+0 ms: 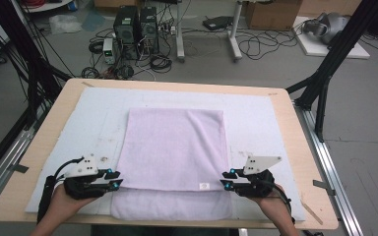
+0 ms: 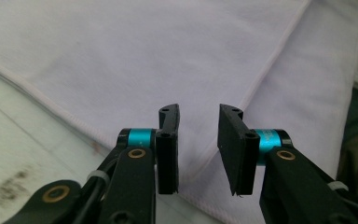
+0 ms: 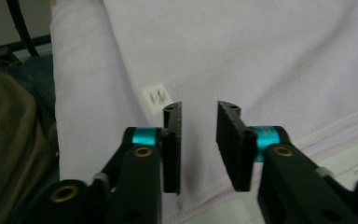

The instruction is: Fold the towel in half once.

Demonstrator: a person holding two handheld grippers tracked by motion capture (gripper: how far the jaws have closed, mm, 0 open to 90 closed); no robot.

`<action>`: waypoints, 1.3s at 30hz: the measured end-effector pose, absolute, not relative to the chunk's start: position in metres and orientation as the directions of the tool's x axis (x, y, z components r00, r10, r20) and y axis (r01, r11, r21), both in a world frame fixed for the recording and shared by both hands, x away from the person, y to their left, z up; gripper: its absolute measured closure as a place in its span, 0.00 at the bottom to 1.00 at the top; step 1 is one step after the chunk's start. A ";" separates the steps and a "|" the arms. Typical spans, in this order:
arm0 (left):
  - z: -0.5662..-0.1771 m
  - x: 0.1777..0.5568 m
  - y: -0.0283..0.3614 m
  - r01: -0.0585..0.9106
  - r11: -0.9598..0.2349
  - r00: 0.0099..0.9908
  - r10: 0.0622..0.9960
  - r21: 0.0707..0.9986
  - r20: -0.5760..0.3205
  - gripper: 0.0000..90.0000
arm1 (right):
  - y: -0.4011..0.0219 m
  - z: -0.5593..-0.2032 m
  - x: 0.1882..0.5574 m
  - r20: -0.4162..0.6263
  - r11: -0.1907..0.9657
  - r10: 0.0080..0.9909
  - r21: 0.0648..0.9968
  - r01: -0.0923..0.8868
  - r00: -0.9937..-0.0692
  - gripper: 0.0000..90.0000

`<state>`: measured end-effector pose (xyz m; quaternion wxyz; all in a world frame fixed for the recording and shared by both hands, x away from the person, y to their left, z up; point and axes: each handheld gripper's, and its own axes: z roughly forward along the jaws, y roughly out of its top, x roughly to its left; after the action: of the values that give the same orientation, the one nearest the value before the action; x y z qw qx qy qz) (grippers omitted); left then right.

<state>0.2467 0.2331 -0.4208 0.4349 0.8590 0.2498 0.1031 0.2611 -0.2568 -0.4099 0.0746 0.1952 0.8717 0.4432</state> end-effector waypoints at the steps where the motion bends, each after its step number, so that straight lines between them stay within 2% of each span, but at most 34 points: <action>1: -0.424 0.248 0.232 0.344 -0.509 0.857 0.514 0.789 -0.042 0.74 | -0.255 -0.413 0.262 0.046 0.537 0.403 0.797 0.276 -0.914 0.73; 4: -0.433 0.254 0.229 0.357 -0.530 0.861 0.506 0.769 -0.051 0.74 | -0.249 -0.423 0.270 0.059 0.550 0.402 0.782 0.292 -0.914 0.66; 7: -0.442 0.258 0.227 0.374 -0.545 0.863 0.501 0.751 -0.067 0.75 | -0.244 -0.436 0.278 0.070 0.574 0.401 0.758 0.310 -0.914 0.65; 8: -0.443 0.258 0.228 0.374 -0.532 0.860 0.505 0.759 -0.070 0.77 | -0.243 -0.440 0.280 0.080 0.580 0.401 0.749 0.320 -0.913 0.66; 11: -0.444 0.259 0.227 0.370 -0.528 0.860 0.506 0.764 -0.067 0.94 | -0.241 -0.447 0.282 0.074 0.582 0.401 0.749 0.317 -0.913 0.78; 14: -0.443 0.261 0.226 0.371 -0.528 0.861 0.503 0.764 -0.070 0.97 | -0.242 -0.447 0.286 0.098 0.577 0.390 0.748 0.326 -0.916 0.94; 21: -0.416 0.240 0.235 0.311 -0.496 0.872 0.488 0.811 -0.036 0.98 | -0.247 -0.423 0.277 0.077 0.546 0.378 0.786 0.289 -0.923 0.96; 26: -0.403 0.208 0.235 0.247 -0.483 0.906 0.422 0.840 -0.023 0.98 | -0.254 -0.408 0.249 0.084 0.537 0.331 0.802 0.261 -0.940 0.96; 27: -0.403 0.206 0.234 0.246 -0.488 0.909 0.416 0.838 -0.024 0.97 | -0.257 -0.408 0.242 0.095 0.531 0.324 0.805 0.264 -0.941 0.94; 28: -0.404 0.207 0.233 0.245 -0.498 0.911 0.412 0.832 -0.021 0.94 | -0.259 -0.409 0.240 0.105 0.526 0.322 0.806 0.270 -0.941 0.88; 29: -0.406 0.209 0.232 0.252 -0.495 0.909 0.417 0.831 -0.027 0.85 | -0.260 -0.411 0.240 0.115 0.522 0.330 0.805 0.283 -0.937 0.82; 32: -0.410 0.224 0.232 0.280 -0.487 0.892 0.450 0.827 -0.037 0.73 | -0.261 -0.413 0.252 0.122 0.501 0.362 0.810 0.304 -0.924 0.73; 36: -0.410 0.258 0.231 0.324 -0.472 0.855 0.517 0.820 -0.040 0.66 | -0.255 -0.412 0.283 0.093 0.502 0.418 0.805 0.315 -0.904 0.63; 39: -0.410 0.290 0.233 0.358 -0.448 0.819 0.572 0.819 -0.045 0.64 | -0.253 -0.413 0.316 0.093 0.490 0.483 0.795 0.357 -0.871 0.56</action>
<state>0.2902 0.2332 -0.4100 0.4469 0.8425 0.2760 0.1197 0.3164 -0.2530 -0.4126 0.0713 0.2442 0.8603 0.4418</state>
